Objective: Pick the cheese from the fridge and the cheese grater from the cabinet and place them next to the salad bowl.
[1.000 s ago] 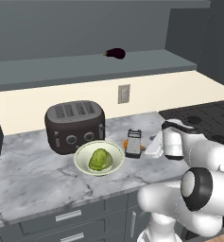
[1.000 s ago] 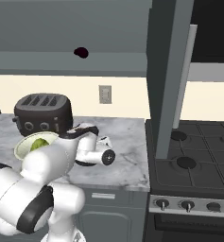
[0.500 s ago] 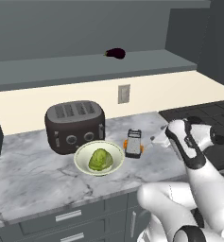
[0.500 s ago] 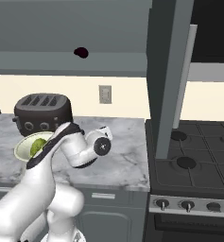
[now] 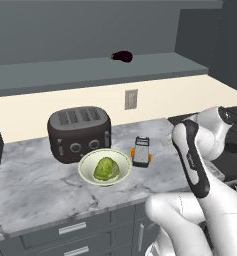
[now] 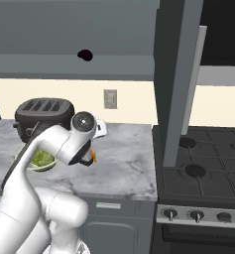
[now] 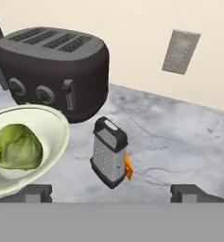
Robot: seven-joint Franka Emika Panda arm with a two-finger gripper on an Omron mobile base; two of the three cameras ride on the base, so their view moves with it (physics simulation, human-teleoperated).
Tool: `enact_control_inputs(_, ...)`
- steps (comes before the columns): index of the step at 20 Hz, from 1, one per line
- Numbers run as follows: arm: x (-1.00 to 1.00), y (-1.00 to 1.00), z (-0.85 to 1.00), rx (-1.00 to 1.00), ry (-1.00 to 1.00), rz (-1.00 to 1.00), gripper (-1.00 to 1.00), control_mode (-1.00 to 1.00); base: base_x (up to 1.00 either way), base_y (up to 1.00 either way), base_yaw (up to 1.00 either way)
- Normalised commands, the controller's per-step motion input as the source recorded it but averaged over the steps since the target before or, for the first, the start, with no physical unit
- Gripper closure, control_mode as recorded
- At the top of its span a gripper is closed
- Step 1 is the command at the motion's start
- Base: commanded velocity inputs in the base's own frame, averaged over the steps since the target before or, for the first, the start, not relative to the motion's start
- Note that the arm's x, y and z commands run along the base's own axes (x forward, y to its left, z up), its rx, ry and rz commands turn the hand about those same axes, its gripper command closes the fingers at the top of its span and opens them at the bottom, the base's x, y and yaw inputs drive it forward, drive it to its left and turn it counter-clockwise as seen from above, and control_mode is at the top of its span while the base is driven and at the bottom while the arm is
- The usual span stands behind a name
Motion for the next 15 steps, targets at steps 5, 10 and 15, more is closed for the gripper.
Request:
enact_control_inputs(5, -0.87, 0.01, 0.72, 0.0, 0.23, -0.18, -1.0, -1.0, 0.0, 0.0, 0.0)
enact_control_inputs(10, -0.96, 0.1, 0.68, 0.0, 0.18, -0.23, -1.0, -1.0, 0.0, 0.0, 0.0)
enact_control_inputs(15, -0.97, 0.28, 0.67, 0.0, 0.02, -0.18, -1.0, -1.0, 0.0, 0.0, 0.0)
